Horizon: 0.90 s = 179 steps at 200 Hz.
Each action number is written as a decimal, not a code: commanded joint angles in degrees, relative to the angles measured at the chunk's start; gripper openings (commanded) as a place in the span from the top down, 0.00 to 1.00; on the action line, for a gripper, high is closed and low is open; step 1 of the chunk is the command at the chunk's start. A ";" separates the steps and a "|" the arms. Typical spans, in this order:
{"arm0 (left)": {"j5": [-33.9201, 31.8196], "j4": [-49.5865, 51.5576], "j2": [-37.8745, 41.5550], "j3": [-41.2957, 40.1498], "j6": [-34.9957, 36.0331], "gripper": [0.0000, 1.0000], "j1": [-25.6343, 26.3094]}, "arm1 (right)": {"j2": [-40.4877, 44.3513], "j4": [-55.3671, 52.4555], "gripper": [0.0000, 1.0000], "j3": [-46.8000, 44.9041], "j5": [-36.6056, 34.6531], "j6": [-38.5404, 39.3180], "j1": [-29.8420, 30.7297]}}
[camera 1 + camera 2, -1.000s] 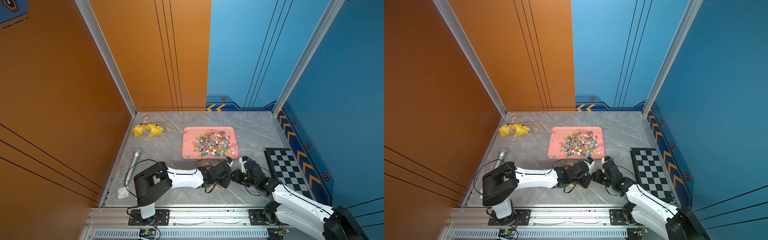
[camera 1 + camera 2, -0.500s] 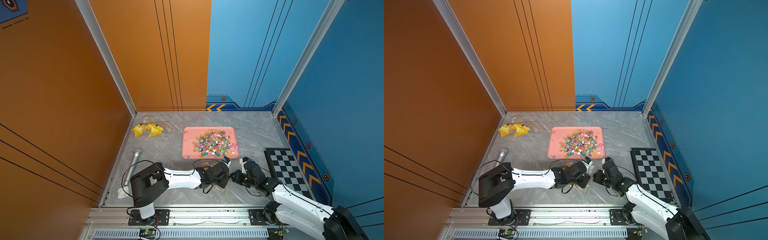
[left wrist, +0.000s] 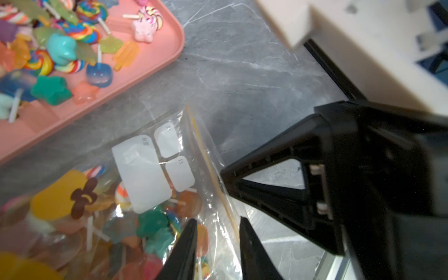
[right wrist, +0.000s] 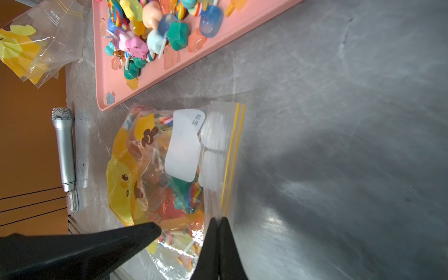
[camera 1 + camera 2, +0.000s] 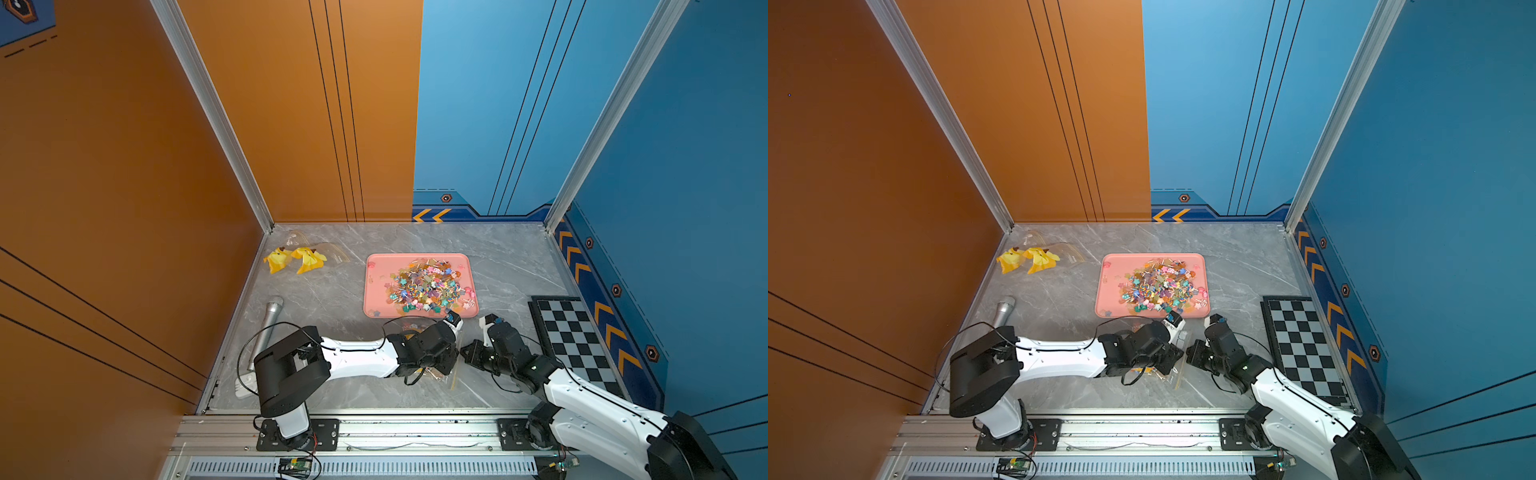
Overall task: Pour candies out of the ziploc bag
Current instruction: Open the ziploc bag at the center of the board.
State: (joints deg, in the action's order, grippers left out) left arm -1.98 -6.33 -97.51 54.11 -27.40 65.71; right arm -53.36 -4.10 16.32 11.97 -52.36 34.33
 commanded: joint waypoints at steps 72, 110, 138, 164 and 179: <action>4.71 -3.33 -4.17 -0.09 -0.88 0.68 0.25 | 1.63 -1.47 1.00 0.25 -0.45 0.42 0.48; 4.82 -3.94 -4.26 -0.67 -1.22 0.69 0.14 | 2.38 -1.51 1.00 0.35 -0.28 0.07 0.47; 4.53 -3.97 -4.57 -0.67 -1.32 0.69 0.17 | 2.56 -1.42 1.00 0.38 -0.01 -0.11 0.48; 3.97 -4.06 -4.53 -1.03 -1.60 0.74 -0.04 | 2.90 -1.70 1.00 0.38 0.08 -0.11 0.48; 3.92 -4.40 -4.45 -1.46 -1.99 0.76 -0.36 | 3.08 -1.86 1.00 0.38 0.07 -0.03 0.48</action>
State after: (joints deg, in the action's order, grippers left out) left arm 1.83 -9.72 -101.08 53.98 -28.82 65.76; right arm -51.31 -4.51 16.32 11.81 -52.42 34.52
